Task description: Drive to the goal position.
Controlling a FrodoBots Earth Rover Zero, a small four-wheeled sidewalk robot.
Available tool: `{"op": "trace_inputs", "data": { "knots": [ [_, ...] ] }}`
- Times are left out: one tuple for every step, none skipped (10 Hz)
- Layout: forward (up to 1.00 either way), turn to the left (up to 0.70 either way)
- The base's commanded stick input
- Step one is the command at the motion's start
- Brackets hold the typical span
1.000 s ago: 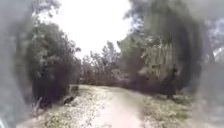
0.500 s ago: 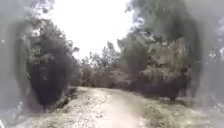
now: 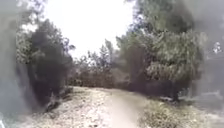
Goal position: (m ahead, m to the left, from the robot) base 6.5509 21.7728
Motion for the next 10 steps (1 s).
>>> {"op": "trace_inputs", "data": {
  "knots": [
    [0.7, 0.0],
    [0.7, 0.0],
    [0.7, 0.0],
    [0.7, 0.0],
    [0.7, 0.0],
    [0.7, 0.0],
    [0.7, 0.0],
    [0.7, 0.0],
    [0.7, 0.0],
    [0.7, 0.0]
  ]
}}
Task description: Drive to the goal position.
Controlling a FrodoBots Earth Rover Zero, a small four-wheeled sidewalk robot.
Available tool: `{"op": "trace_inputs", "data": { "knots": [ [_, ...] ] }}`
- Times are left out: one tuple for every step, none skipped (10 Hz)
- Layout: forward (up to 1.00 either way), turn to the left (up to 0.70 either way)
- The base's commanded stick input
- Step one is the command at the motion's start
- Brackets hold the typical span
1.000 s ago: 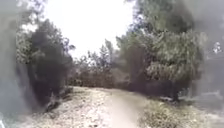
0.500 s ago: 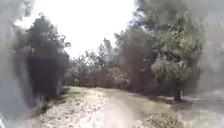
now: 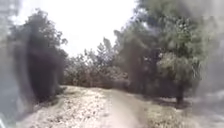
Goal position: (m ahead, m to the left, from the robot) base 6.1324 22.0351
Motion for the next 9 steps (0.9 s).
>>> {"op": "trace_inputs", "data": {
  "knots": [
    [0.7, 0.0],
    [0.64, 0.0],
    [0.55, 0.0],
    [0.5, 0.0],
    [0.5, 0.0],
    [0.5, 0.0],
    [0.5, 0.0],
    [0.5, 0.21],
    [0.5, 0.5]
  ]
}}
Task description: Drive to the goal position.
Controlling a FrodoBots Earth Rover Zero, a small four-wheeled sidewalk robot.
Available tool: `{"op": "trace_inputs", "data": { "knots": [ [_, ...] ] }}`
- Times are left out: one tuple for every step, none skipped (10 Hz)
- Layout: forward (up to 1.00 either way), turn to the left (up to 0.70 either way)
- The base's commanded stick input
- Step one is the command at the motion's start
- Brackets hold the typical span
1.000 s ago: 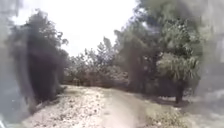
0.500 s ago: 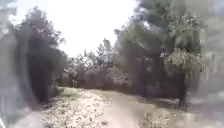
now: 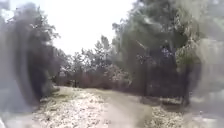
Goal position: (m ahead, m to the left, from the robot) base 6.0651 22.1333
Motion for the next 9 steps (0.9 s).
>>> {"op": "trace_inputs", "data": {
  "knots": [
    [0.5, 0.5],
    [0.5, 0.5],
    [0.5, 0.5],
    [0.5, 0.5],
    [0.5, 0.1],
    [0.5, 0.0],
    [0.5, 0.0],
    [0.5, 0.0],
    [0.5, 0.0]
  ]
}}
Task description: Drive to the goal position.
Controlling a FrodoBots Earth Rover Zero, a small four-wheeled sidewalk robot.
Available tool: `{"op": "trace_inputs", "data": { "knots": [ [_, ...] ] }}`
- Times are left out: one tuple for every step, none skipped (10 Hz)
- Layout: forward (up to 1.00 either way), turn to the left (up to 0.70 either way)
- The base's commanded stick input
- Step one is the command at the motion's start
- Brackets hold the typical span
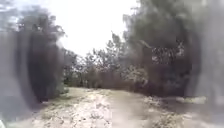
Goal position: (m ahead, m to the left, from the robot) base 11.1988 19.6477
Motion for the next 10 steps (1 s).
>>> {"op": "trace_inputs", "data": {
  "knots": [
    [0.5, 0.0],
    [0.5, 0.0],
    [0.5, 0.0],
    [0.5, 0.0],
    [0.5, 0.0],
    [0.5, 0.0],
    [0.5, 0.0],
    [0.43, 0.0],
    [0.14, 0.0],
    [0.0, 0.0]
  ]
}}
